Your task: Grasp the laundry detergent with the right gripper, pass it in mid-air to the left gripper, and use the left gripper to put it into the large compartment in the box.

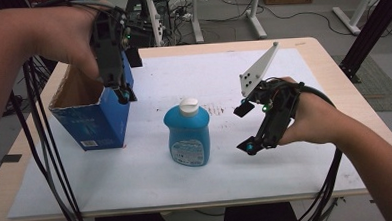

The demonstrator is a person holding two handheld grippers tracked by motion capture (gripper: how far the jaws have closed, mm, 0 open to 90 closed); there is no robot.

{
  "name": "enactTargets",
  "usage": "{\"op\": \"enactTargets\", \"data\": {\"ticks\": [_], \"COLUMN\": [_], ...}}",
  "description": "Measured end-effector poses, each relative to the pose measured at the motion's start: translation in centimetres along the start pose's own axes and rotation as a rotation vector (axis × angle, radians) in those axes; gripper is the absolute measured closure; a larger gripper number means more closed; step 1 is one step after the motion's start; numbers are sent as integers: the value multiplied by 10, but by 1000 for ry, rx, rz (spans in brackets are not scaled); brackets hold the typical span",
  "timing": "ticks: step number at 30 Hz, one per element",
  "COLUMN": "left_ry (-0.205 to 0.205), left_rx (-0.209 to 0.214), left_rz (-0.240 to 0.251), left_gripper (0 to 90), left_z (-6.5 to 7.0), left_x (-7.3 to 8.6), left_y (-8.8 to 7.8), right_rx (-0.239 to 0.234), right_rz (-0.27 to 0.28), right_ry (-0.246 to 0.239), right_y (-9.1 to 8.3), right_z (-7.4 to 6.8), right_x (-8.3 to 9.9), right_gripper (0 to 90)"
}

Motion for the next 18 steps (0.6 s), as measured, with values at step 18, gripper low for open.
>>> {"op": "enactTargets", "data": {"ticks": [18], "left_ry": [5], "left_rx": [5], "left_rz": [3], "left_gripper": [18], "left_z": [3], "left_x": [-2], "left_y": [1], "right_rx": [-5], "right_rz": [157], "right_ry": [33], "right_y": [45], "right_z": [-4], "right_x": [-3], "right_gripper": [38]}}
Point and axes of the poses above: each handheld gripper's, and its own axes: y roughly forward along the jaws, x roughly out of its underside, z roughly to its right, the point moved 2 cm from there along y, roughly forward along the jaws
